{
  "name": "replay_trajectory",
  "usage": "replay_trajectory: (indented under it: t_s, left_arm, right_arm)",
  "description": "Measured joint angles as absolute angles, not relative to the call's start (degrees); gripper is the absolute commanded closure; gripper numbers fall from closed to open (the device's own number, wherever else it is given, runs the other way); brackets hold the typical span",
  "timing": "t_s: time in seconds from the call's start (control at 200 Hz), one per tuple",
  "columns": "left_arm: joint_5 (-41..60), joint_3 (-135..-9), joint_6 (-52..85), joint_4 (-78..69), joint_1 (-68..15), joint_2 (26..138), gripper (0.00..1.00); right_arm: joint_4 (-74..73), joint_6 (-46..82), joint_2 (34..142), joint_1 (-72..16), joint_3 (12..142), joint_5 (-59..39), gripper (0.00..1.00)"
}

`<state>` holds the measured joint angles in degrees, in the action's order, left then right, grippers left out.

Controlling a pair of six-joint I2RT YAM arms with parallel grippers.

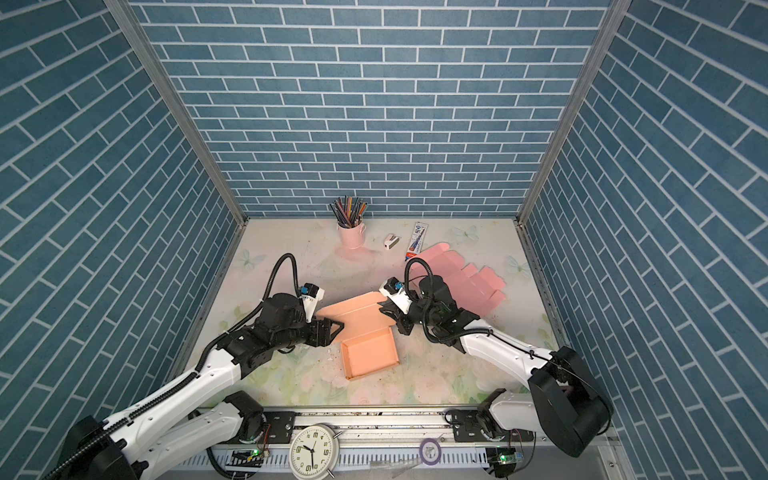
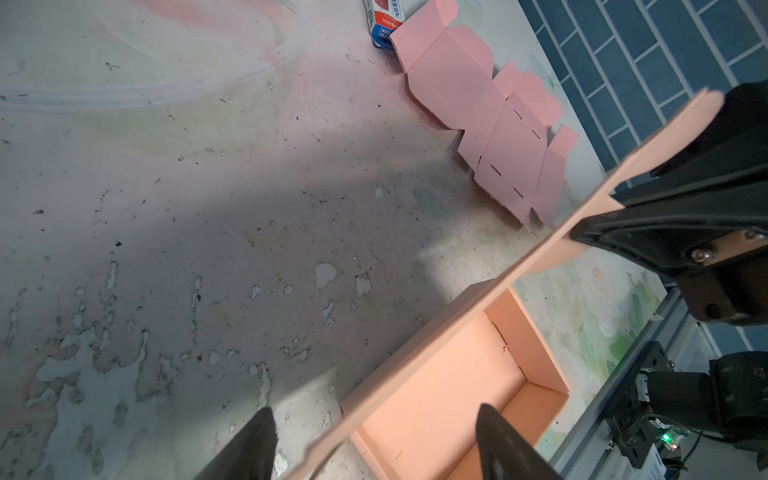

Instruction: Fold the paper box

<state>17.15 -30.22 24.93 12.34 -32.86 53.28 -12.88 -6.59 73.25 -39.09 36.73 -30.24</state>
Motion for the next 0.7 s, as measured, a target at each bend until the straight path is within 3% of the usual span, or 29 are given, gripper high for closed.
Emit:
replay_trajectory:
  t_s: [0.7]
  left_arm:
    - [17.5, -27.6, 26.7, 8.3, -32.9, 53.4, 0.81]
  right_arm:
    - [-13.3, -4.3, 72.1, -36.1, 35.5, -30.7, 1.0]
